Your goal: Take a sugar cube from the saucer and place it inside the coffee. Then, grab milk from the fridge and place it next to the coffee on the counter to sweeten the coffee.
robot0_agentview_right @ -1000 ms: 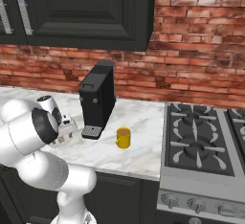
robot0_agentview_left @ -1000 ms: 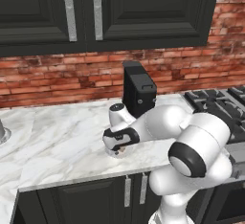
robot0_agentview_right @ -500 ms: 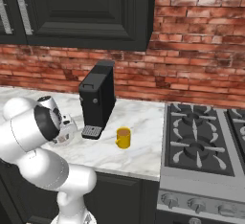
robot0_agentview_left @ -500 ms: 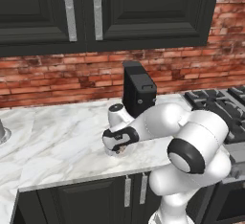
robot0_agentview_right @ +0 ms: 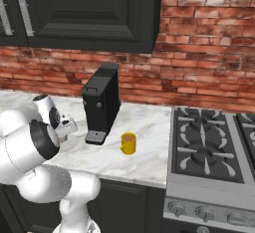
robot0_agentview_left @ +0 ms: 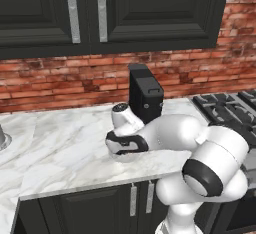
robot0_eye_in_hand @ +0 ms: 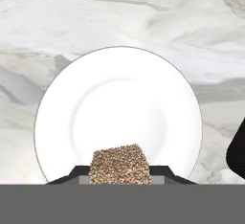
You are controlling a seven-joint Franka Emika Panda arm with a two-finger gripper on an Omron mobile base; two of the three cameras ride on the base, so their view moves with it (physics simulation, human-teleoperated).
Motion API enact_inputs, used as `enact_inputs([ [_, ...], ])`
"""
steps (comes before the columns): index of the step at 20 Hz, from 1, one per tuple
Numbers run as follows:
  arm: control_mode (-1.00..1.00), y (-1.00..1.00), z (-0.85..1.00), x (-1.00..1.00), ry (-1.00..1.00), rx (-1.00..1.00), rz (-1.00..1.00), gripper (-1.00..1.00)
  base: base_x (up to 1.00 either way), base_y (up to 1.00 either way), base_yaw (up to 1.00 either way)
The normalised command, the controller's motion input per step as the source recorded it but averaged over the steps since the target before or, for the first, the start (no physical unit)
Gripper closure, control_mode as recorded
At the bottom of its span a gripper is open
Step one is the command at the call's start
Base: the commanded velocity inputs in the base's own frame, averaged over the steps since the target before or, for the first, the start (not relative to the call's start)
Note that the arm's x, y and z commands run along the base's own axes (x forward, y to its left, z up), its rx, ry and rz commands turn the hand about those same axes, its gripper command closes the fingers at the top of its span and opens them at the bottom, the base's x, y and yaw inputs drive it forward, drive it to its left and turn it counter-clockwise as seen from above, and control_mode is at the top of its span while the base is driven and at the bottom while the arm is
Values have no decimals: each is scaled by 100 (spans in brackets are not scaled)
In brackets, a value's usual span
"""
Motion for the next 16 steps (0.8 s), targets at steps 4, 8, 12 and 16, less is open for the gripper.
enact_inputs([
  [4, -100, -24, 100, -45, -12, 5, 0, 100, 0, 0, 0],
  [8, -100, -54, 100, -47, -4, 8, -9, 100, 0, 0, 0],
  [12, -100, -89, 84, -19, -4, 11, -22, 100, 0, 0, 0],
  [16, -100, -100, 61, -2, -1, 17, -25, 100, 0, 0, 0],
])
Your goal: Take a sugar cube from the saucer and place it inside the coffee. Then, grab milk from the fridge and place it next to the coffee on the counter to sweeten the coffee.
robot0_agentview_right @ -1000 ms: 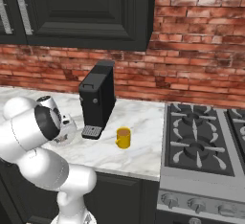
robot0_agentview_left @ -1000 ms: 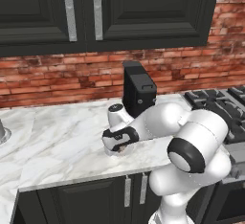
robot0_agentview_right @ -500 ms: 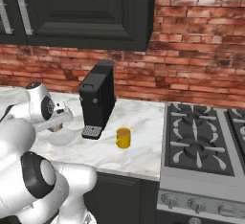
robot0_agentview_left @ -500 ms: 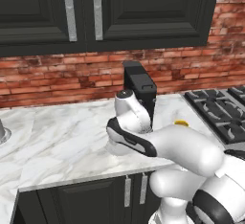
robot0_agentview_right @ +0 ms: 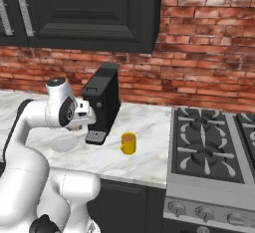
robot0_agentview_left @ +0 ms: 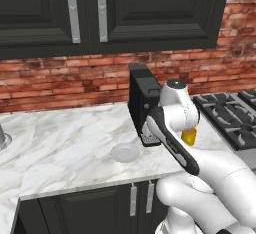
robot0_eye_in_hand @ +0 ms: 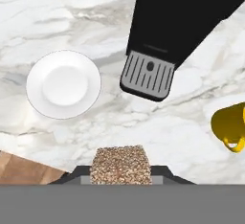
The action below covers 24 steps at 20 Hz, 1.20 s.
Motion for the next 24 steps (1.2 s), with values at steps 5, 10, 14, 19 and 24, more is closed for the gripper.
enact_inputs([
  [5, -100, -100, 14, 1, 1, 21, -10, 100, 0, 0, 0],
  [10, -100, -100, -8, 19, 5, 18, -12, 100, 0, 0, 0],
  [14, -100, -88, 0, 33, 14, 15, -21, 100, 0, 0, 0],
  [19, -100, -25, 1, 47, 20, 1, -13, 100, 0, 0, 0],
  [24, -100, -2, 0, 36, 12, 0, -3, 100, 0, 0, 0],
])
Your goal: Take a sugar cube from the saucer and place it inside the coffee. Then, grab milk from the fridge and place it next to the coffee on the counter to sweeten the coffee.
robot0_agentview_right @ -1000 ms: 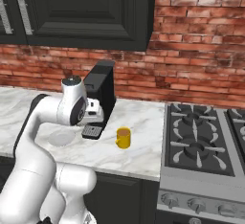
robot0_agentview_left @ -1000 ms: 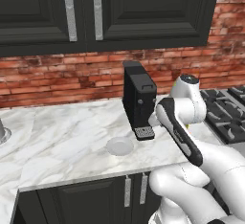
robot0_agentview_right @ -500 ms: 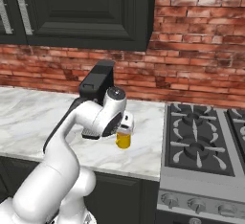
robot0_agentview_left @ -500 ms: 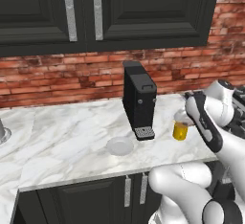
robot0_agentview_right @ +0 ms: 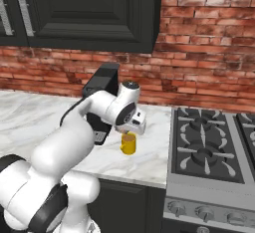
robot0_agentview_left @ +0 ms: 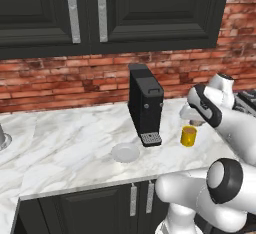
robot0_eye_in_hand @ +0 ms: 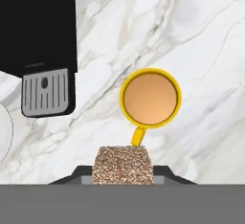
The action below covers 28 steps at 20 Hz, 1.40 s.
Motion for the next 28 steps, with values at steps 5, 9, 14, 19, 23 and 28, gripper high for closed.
enact_inputs([
  [5, -100, -14, -26, 19, 0, 0, 0, 100, 0, 0, 0],
  [9, -100, -21, -29, 16, 0, 0, 0, 100, 0, 0, 0],
  [14, -100, -6, -38, 15, 5, 0, 0, 100, 0, 0, 0],
  [19, -100, -2, -11, 5, 2, 0, 0, 100, 0, 0, 0],
  [23, -100, 4, -3, 0, 0, 0, 0, 100, 0, 0, 0],
  [28, -100, 5, -9, 0, 3, 0, 0, 100, 0, 0, 0],
])
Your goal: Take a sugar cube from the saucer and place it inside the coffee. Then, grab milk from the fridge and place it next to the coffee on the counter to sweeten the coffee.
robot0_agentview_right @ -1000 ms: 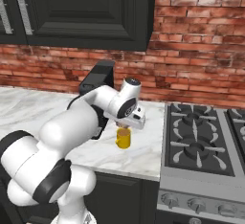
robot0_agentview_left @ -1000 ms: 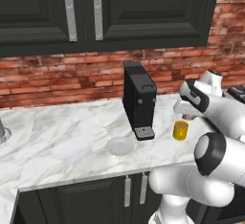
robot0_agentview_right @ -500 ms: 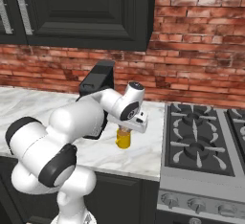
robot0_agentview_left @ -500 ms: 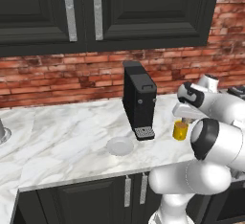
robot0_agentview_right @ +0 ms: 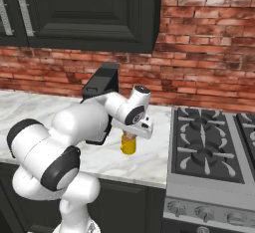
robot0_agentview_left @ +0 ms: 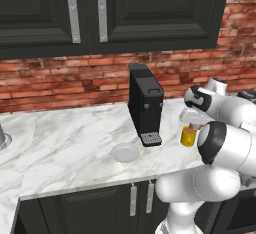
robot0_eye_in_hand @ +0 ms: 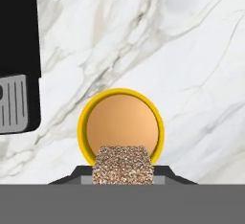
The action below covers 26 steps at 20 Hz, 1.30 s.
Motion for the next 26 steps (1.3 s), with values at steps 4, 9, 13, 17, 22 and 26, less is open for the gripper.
enact_inputs([
  [4, -100, 2, -4, 0, 4, -1, 0, 100, 0, 0, 0],
  [9, -100, 7, -7, 8, 9, -3, 0, 100, 0, 0, 0],
  [13, -100, 7, -1, 4, 10, -1, 0, 100, 0, 0, 0],
  [17, -100, 0, 0, 1, 3, 0, 0, -100, 0, 0, 0],
  [22, -100, 0, 0, 9, 3, 0, 0, -100, 0, 0, 0],
  [26, -100, 0, 0, 4, 0, 0, 0, -100, 0, 0, 0],
])
